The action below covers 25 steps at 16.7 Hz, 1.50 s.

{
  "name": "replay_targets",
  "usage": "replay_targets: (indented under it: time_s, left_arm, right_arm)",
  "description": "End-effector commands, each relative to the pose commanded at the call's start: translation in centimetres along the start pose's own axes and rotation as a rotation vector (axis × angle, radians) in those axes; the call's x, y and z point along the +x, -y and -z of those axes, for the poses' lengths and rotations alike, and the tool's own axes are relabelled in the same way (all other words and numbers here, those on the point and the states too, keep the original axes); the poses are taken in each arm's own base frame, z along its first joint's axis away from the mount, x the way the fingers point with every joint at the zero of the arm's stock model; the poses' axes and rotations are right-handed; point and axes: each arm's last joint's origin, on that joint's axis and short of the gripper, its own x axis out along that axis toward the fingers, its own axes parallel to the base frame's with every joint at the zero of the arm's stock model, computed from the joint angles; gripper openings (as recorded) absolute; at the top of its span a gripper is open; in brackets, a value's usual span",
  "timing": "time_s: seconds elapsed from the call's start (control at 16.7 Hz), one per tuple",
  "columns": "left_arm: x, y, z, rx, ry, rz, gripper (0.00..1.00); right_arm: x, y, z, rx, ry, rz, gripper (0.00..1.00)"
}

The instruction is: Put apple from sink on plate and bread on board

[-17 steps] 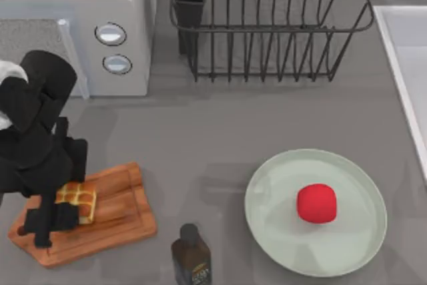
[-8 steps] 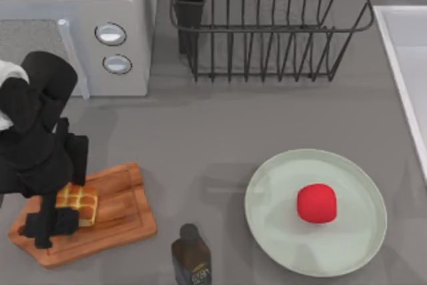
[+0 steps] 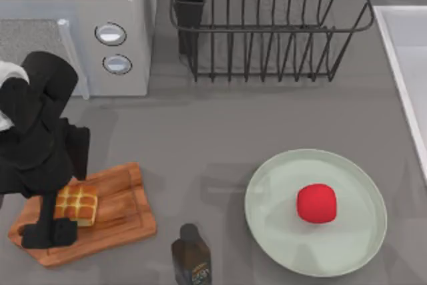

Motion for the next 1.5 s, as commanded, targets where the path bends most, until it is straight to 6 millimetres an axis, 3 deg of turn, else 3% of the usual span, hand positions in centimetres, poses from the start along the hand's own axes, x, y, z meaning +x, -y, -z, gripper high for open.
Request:
replay_targets:
  time_s: [0.24, 0.42, 0.9, 1.2, 1.5]
  left_arm:
    - [-0.3, 0.0, 0.0, 0.007, -0.004, 0.014, 1.0]
    - [-1.6, -0.7, -0.3, 0.081, -0.021, 0.1, 1.0]
    - [-5.8, -6.8, -2.4, 0.542, 0.041, 0.569, 1.0]
    - [-6.4, -11.0, -4.0, 0.887, 0.288, 0.905, 1.0]
    - [-5.6, -13.8, -5.4, 1.139, 0.684, 1.128, 1.0]
  right_arm:
    - [0.0, 0.0, 0.0, 0.0, 0.0, 0.0, 1.0]
    - [0.0, 0.0, 0.0, 0.0, 0.0, 0.0, 1.0]
    - [0.0, 0.0, 0.0, 0.0, 0.0, 0.0, 1.0]
    - [0.0, 0.0, 0.0, 0.0, 0.0, 0.0, 1.0]
    - [0.0, 0.0, 0.0, 0.0, 0.0, 0.0, 1.0]
